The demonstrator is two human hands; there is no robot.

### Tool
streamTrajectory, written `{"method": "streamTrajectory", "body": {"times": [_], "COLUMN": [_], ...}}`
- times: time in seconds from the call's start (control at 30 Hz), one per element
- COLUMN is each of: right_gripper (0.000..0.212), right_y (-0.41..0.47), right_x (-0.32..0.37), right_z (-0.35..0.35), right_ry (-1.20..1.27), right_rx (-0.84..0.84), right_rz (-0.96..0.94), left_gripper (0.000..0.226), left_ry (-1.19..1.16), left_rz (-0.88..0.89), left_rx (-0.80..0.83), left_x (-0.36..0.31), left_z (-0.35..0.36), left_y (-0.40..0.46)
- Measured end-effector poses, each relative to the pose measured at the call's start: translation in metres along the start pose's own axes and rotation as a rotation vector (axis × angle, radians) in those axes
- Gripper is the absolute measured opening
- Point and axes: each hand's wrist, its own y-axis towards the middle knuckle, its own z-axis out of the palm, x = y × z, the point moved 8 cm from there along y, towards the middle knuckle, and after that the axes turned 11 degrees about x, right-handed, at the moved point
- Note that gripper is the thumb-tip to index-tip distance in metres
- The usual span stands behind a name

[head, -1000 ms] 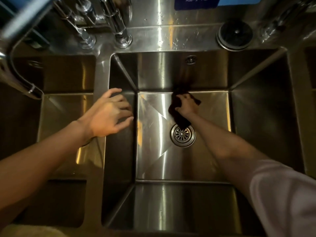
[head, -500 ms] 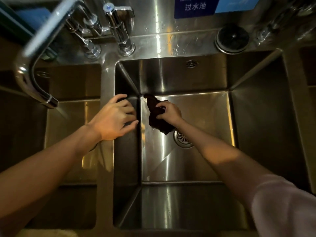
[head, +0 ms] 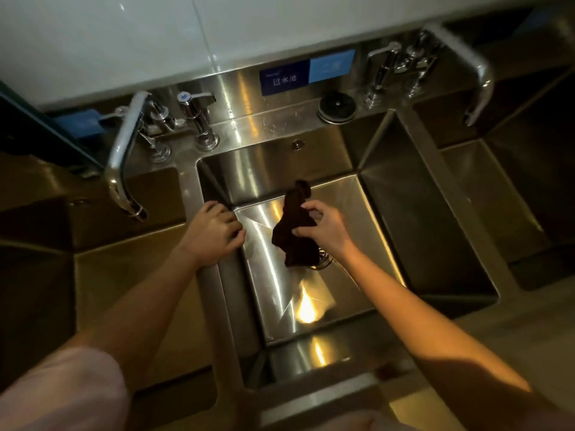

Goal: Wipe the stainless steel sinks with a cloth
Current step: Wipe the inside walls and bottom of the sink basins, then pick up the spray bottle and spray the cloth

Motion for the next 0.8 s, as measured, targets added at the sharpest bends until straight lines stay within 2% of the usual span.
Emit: {"method": "streamTrajectory", "body": {"times": [0.17,0.23,0.3,0.5,0.63,0.8], "right_gripper": [0.054,0.053,0.051,0.051,0.049,0.049], "right_y": [-0.06,-0.082,-0.102,-0.153,-0.184,-0.219], "right_x": [0.025,0.036,0.047,0.063,0.064,0.05], "right_z": [-0.013,-0.019,-0.026,-0.053,-0.071,-0.09], "right_ry": [0.114,0.139,0.131,0.111,0.116,0.173], "right_rx": [-0.108,-0.133,-0.165,-0.302,-0.42,-0.554], "right_rz": [0.026,0.012,-0.005,-0.063,-0.081,-0.072], "left_gripper": [0.049,0.044,0.036,0.037,0.035,0.04], "left_ry": [0.142,0.136,0.089,-0.129,-0.237,-0.323], "left_rz": [-0.017,-0.03,-0.058,-0.127,-0.078,-0.062], "left_rx": [0.07,0.048,0.038,-0.021,-0.189,-0.232], "left_x": [-0.013,-0.019,-0.025,-0.047,-0.065,-0.097], "left_z": [-0.008,-0.013,-0.015,-0.035,-0.059,-0.078], "left_y": [-0.007,-0.012,-0.02,-0.024,-0.019,-0.02]}}
